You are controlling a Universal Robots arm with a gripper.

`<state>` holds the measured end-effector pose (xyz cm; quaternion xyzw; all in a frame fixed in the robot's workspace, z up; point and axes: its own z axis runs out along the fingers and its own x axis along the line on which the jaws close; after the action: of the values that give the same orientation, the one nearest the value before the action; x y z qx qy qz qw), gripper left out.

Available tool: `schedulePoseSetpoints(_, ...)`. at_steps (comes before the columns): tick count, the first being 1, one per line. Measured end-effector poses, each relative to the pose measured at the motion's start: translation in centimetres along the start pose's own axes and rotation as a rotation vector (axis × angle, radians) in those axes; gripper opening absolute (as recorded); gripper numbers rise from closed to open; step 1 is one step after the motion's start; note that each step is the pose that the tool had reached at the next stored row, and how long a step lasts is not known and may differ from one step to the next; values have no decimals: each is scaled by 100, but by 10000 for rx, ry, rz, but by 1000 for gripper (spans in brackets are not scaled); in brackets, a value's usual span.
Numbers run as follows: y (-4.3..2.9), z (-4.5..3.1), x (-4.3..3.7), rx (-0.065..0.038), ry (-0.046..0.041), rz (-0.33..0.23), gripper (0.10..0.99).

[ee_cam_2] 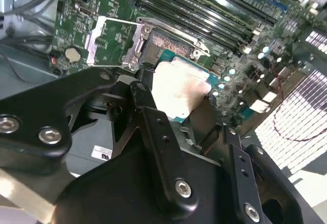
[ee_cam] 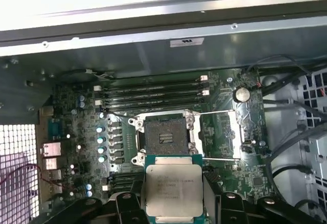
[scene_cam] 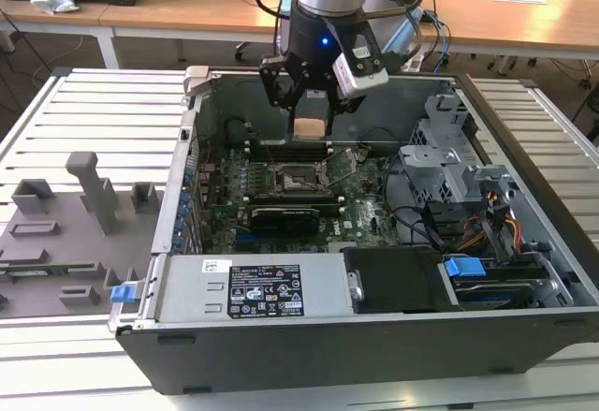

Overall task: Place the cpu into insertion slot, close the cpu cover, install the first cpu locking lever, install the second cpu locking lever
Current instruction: 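Place the cpu into insertion slot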

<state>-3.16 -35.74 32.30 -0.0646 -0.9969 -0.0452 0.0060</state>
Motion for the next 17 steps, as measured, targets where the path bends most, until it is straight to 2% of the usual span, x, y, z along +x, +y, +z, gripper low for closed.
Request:
schedulePoseSetpoints(3,-1,11,0,-12,-56,624,537)
schedulePoseSetpoints(6,-3,31,-1,-31,-152,1690,537)
schedulePoseSetpoints(17,-5,62,-1,-66,-329,3671,537)
